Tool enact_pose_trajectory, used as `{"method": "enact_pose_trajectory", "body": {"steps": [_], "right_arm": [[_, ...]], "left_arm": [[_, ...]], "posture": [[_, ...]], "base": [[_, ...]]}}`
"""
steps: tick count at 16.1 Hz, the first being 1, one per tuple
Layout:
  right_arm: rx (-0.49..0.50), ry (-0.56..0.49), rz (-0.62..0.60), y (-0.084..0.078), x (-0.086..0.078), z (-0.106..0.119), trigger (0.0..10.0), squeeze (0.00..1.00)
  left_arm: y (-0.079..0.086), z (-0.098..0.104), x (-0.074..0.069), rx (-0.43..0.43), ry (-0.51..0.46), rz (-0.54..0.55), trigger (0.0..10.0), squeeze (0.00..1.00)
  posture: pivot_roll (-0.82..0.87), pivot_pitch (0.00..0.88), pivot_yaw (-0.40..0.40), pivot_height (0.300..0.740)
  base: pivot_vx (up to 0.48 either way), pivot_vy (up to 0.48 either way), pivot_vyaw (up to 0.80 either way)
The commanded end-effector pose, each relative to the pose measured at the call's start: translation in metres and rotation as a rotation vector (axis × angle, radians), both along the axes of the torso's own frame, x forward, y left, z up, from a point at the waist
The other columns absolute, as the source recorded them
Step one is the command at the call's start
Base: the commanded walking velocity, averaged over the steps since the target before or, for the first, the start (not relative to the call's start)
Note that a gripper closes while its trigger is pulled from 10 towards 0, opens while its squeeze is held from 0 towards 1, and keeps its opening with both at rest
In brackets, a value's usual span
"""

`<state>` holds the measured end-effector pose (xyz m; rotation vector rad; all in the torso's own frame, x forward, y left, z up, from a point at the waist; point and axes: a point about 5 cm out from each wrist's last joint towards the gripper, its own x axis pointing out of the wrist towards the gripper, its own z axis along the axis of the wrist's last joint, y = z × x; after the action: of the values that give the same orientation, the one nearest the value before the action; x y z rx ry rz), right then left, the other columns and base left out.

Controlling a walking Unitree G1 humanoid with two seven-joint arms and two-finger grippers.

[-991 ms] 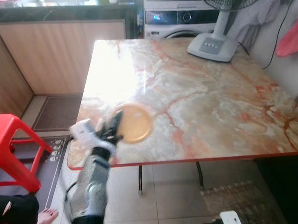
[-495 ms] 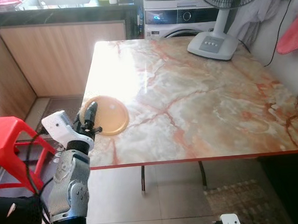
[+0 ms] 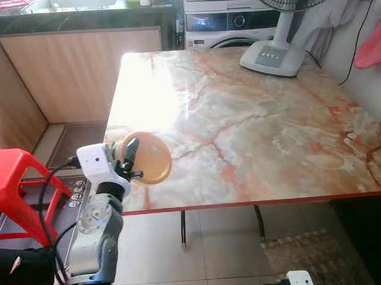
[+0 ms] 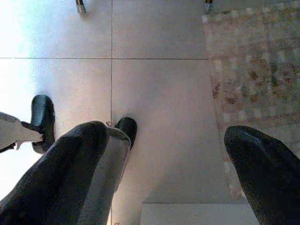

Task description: Restocking fridge

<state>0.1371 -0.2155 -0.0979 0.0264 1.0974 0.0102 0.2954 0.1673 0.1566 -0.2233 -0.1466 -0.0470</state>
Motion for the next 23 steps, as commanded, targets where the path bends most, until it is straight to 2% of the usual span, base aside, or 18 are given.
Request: {"method": "enact_pose_trajectory", "body": {"steps": [1, 3, 5, 11, 18, 23], "right_arm": [[0.006, 0.001, -0.002, 0.002, -0.002, -0.001, 10.0, 0.0], [0.027, 0.006, -0.004, 0.011, -0.006, -0.004, 10.0, 0.0], [0.027, 0.006, 0.0, 0.013, -0.008, -0.005, 10.0, 0.0], [0.043, -0.021, -0.034, 0.011, -0.005, -0.003, 10.0, 0.0], [0.033, -0.026, -0.018, 0.007, -0.002, -0.001, 10.0, 0.0], [0.049, -0.042, -0.02, 0.008, 0.0, 0.0, 10.0, 0.0]], "left_arm": [[0.004, 0.008, -0.002, 0.026, -0.038, 0.02, 10.0, 0.0], [0.007, 0.008, -0.003, 0.032, -0.033, 0.024, 10.0, 0.0], [0.002, 0.008, 0.0, 0.032, -0.029, 0.017, 10.0, 0.0], [0.007, 0.011, 0.0, 0.047, -0.038, 0.034, 10.0, 0.0], [0.003, 0.011, 0.0, 0.035, -0.046, 0.052, 10.0, 0.0], [-0.003, 0.01, 0.002, 0.028, -0.038, 0.032, 10.0, 0.0]], "posture": [[0.18, 0.0, -0.03, 0.74], [0.16, 0.0, 0.0, 0.74], [0.15, 0.0, 0.012, 0.74], [0.15, 0.0, -0.006, 0.74], [0.17, 0.0, -0.039, 0.74], [0.16, 0.0, -0.031, 0.74]], "base": [[0.0, 0.0, 0.0], [0.0, 0.0, 0.0], [0.0, 0.0, 0.0], [0.0, 0.0, 0.0], [0.0, 0.0, 0.0], [0.0, 0.0, 0.0]]}}
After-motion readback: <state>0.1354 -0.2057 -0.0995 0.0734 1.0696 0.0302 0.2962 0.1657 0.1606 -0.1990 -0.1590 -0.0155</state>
